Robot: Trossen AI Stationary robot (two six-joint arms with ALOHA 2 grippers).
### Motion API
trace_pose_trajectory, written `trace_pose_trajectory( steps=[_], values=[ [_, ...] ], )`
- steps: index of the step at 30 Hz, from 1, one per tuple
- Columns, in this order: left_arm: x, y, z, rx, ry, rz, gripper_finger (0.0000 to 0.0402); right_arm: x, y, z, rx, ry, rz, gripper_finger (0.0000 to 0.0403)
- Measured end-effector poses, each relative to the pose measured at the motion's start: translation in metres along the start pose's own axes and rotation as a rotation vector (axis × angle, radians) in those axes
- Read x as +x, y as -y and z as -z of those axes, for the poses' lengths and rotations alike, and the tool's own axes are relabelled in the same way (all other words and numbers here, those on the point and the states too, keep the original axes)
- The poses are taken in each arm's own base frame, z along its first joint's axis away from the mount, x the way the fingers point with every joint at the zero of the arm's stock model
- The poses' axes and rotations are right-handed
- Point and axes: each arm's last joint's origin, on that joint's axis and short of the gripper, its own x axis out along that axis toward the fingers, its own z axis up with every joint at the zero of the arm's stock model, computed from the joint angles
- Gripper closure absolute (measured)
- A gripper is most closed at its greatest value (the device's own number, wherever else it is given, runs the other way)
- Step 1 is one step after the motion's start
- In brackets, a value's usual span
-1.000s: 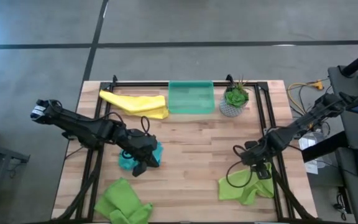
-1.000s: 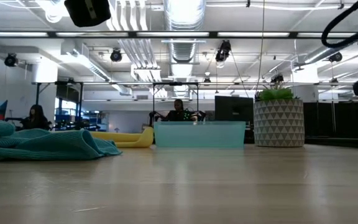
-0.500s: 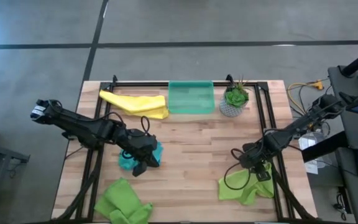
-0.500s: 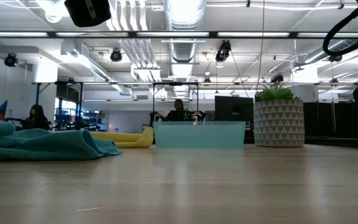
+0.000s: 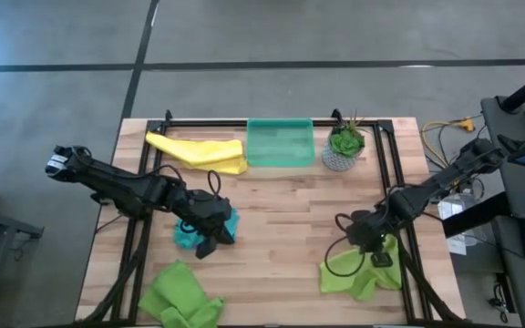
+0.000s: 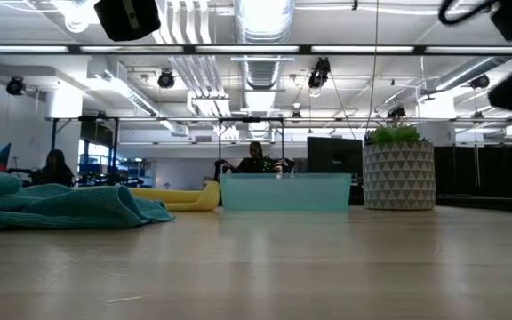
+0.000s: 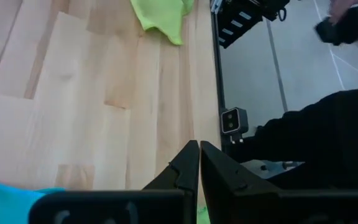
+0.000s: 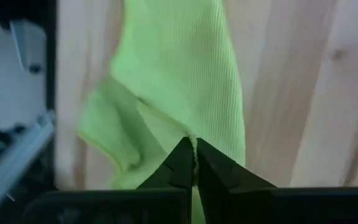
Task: Fold microfiber towels
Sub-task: Fold the light green microfiber cloth
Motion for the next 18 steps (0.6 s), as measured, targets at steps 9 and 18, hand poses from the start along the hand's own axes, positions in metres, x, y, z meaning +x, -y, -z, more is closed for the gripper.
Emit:
trace_pose_trajectory(
  steps=[9,18],
  values=[
    [-0.001,-0.002,-0.009,0.093,0.1,-0.031,0.0402,-0.068,-0.022,-0.053,0.029,0.348,0.097,0.0394],
    [-0.007,0.004,-0.029,0.198,0.297,0.045,0.0402,-0.112,-0.029,-0.117,0.055,0.542,0.209,0.0394]
  ],
)
